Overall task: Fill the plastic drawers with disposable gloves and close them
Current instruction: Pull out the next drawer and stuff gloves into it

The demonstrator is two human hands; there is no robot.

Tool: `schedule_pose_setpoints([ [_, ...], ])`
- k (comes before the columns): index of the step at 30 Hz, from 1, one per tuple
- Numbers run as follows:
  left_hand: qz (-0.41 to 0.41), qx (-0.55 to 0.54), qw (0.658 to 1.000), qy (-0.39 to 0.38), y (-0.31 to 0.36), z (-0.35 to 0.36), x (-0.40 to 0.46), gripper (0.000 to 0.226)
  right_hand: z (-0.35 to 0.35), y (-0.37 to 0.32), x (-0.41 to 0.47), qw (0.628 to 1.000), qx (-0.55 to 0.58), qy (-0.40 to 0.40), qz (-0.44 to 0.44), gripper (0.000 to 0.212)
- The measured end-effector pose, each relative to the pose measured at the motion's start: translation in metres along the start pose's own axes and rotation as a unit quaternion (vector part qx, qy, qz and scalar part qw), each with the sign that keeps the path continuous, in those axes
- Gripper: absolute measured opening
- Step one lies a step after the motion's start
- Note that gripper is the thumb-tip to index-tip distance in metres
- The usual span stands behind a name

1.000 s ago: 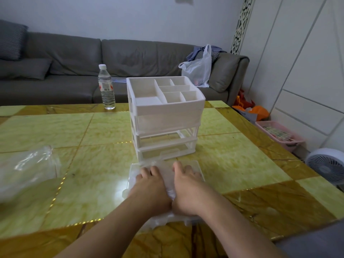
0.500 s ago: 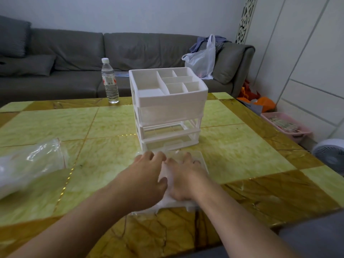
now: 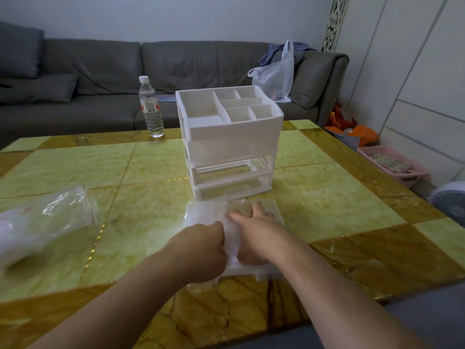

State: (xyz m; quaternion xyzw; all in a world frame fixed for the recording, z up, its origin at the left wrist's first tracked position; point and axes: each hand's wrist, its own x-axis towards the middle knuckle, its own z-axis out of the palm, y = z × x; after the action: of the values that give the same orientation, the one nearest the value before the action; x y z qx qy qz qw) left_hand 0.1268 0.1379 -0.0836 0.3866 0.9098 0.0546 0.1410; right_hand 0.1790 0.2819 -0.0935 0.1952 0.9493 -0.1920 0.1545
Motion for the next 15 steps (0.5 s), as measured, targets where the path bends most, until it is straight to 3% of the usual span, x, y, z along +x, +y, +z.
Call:
schedule_pose_setpoints([
  [4,-0.013,0.003,0.996,-0.090,0.022,-0.004,0.015,0.059,0.003,0.002,0.004,0.999,-0.033,-0.005,0.000,0.098],
  [7,-0.036,-0.025,0.994,-0.098,0.021,-0.004,0.018,0.057,0.004,0.003,0.005,0.999,-0.048,-0.006,-0.008,0.099],
  [11,-0.046,-0.042,0.998,-0.009,0.012,0.004,0.009,0.024,0.009,0.001,0.009,0.999,-0.050,0.005,-0.007,0.089],
  [15,-0.010,0.043,0.995,0.089,0.010,0.006,0.008,0.048,0.014,-0.001,0.016,0.998,-0.067,0.000,-0.009,0.087],
])
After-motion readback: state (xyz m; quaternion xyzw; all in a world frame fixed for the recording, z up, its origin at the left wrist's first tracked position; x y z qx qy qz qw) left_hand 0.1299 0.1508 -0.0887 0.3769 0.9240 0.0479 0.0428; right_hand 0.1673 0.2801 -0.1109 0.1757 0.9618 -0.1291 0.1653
